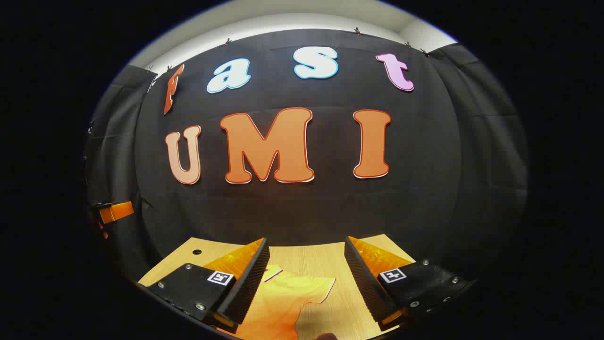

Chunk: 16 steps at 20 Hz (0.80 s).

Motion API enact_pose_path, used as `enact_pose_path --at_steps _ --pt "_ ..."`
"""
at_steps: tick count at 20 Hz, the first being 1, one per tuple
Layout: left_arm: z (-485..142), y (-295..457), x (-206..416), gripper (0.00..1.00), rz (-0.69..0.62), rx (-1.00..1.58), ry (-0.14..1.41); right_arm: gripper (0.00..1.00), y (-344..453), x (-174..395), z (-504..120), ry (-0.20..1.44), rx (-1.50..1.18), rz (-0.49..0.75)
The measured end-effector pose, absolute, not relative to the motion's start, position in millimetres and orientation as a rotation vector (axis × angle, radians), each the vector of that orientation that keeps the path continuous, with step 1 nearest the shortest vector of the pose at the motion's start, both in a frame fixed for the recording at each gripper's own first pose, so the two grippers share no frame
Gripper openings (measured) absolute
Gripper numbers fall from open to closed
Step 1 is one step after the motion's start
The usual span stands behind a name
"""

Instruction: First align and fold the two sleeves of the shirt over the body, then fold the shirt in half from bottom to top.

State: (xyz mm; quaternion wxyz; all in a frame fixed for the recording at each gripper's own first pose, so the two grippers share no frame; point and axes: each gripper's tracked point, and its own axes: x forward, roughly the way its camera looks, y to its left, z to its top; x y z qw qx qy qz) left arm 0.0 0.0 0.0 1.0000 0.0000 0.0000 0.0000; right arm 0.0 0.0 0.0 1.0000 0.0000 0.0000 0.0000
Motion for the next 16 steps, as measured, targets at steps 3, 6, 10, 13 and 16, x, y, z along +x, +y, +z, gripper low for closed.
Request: enact_pose_path --at_steps 3,6,10,13,16 --pt "-1 -2 4 0.98 -0.008 0.000 0.005 0.96 -3 3 -1 0.005 -0.008 -0.008" --pt "-5 -5 8 0.98 -0.013 -0.001 0.011 0.96 -3 6 -2 0.013 -0.010 -0.005" --pt "-5 -6 12 0.98 -0.013 -0.005 0.015 0.96 -1 8 -5 0.021 -0.035 0.006" --pt "-7 -7 14 0.98 -0.019 -0.004 0.019 0.97 1 10 -4 0.020 -0.037 0.010" --pt "-8 -6 15 0.98 -0.017 -0.006 0.019 0.96 0 12 -6 0.025 -0.034 -0.002"
